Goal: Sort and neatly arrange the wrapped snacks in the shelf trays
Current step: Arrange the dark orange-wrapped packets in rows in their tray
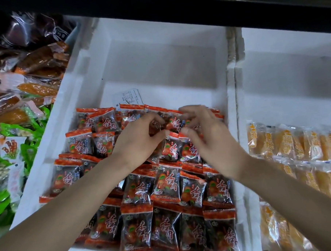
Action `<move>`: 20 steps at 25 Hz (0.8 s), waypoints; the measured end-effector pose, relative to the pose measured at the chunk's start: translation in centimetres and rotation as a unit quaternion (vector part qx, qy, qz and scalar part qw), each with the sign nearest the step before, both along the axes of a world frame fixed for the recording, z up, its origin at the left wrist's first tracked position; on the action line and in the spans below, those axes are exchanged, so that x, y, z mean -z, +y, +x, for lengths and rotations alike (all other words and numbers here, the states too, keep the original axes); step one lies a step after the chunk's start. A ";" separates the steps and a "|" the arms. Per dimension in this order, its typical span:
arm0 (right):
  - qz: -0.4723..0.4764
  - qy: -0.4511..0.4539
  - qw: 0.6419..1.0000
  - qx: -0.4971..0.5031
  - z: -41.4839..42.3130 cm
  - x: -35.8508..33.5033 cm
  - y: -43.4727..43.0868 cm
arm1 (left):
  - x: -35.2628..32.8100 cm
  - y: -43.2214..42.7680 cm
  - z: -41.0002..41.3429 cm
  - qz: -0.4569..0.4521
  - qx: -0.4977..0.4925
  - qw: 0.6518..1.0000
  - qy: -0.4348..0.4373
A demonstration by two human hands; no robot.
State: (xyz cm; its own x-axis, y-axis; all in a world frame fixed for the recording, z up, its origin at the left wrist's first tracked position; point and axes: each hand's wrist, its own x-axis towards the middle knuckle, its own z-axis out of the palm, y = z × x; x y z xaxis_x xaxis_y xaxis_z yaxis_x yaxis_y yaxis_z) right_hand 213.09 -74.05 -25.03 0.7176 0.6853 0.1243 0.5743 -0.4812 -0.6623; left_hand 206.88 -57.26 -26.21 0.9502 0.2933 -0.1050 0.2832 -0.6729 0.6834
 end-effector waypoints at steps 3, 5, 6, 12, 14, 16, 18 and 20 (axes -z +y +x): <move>-0.046 0.062 0.996 -0.054 -2.7 -0.4 0.3 | -0.8 -1.0 -1.2 -0.119 -0.054 0.990 -0.054; -0.004 0.177 0.983 -0.042 -3.4 -0.8 1.1 | -1.5 -1.9 -2.3 -0.160 -0.068 0.980 -0.096; 0.033 0.233 0.971 -0.029 -3.5 -1.0 1.4 | -1.8 -2.4 -2.7 -0.176 -0.065 0.976 -0.113; 0.182 0.339 0.922 0.049 -2.7 -2.4 1.1 | -2.7 -2.5 -4.7 -0.300 -0.022 0.952 -0.059; 0.147 0.285 0.947 0.034 -2.9 -2.1 0.8 | -2.4 -2.0 -5.5 -0.252 -0.011 0.966 -0.055; 0.094 0.229 0.969 0.001 -3.8 -1.8 0.4 | -2.3 -1.9 -6.4 -0.229 -0.020 0.971 -0.061; 0.111 0.271 0.956 0.017 -4.6 -1.8 0.0 | -2.2 -2.4 -7.5 -0.215 -0.011 0.975 -0.047; 0.095 0.291 0.951 0.037 -5.1 -1.4 -1.1 | -1.7 -3.4 -8.9 -0.169 0.020 0.985 -0.013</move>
